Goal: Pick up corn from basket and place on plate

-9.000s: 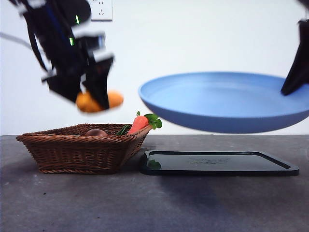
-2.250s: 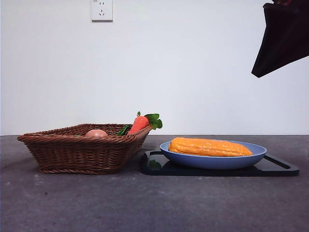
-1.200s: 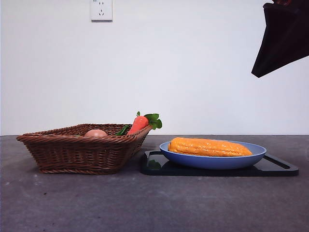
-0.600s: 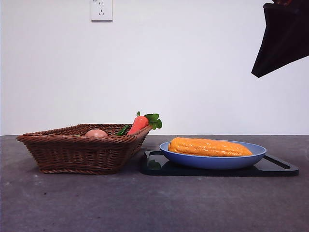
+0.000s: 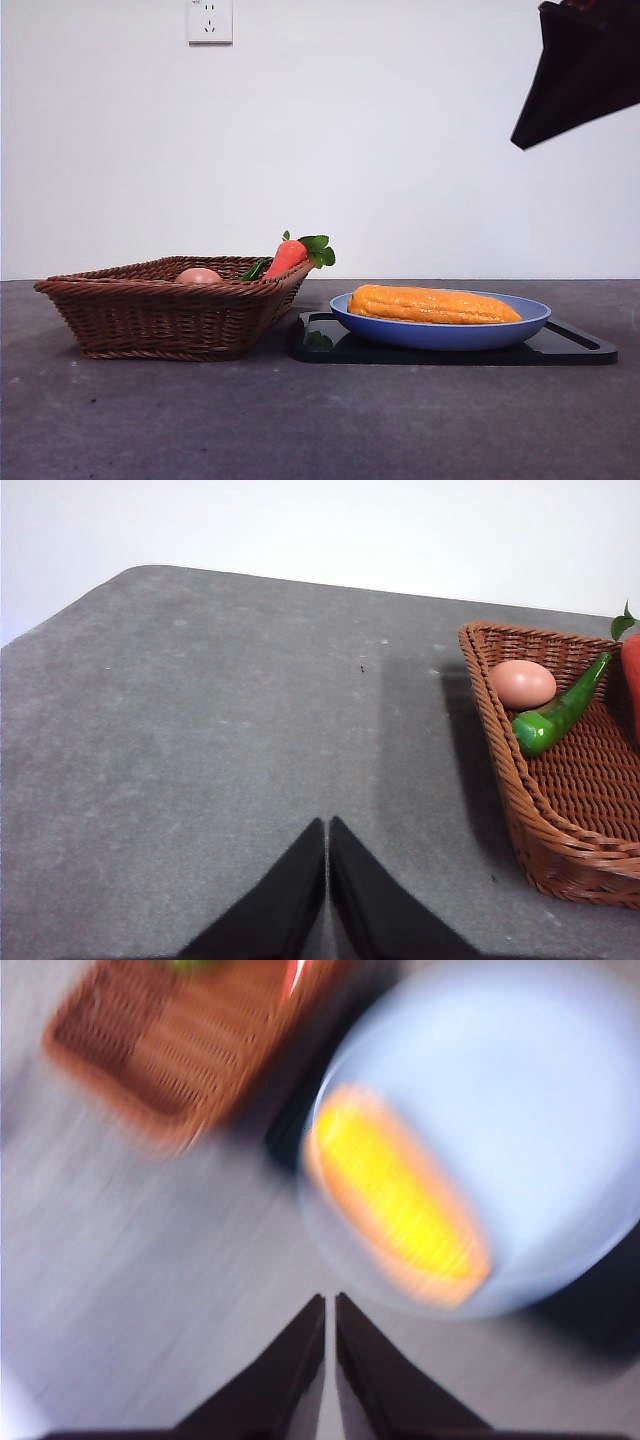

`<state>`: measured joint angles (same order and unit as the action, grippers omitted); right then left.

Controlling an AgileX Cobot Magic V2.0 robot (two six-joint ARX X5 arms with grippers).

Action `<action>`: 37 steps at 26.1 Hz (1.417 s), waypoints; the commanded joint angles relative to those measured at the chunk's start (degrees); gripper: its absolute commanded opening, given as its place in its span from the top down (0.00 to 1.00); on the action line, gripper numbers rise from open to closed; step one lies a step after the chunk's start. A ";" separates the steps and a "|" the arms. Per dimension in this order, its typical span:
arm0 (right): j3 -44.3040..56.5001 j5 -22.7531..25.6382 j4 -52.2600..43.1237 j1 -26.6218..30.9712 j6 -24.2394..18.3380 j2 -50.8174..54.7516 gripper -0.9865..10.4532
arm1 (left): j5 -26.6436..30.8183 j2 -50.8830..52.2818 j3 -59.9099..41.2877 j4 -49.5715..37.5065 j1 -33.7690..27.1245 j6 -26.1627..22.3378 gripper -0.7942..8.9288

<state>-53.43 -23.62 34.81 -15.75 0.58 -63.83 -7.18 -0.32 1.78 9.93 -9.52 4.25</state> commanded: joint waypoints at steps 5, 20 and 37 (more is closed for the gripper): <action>11.76 1.36 -26.16 11.91 -3.96 12.85 0.91 | 0.11 0.04 -1.57 0.35 -0.22 0.52 0.91; 43.28 12.13 -38.99 26.77 -3.17 51.19 0.91 | 0.11 0.04 -1.57 0.35 -0.22 0.52 0.91; 52.89 12.11 -33.33 26.64 -3.89 63.63 0.91 | 0.13 0.04 -1.57 0.35 -0.22 0.52 0.91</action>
<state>-0.91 -11.75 1.61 10.90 -2.81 -0.32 -7.18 -0.32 1.78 9.93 -9.54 4.25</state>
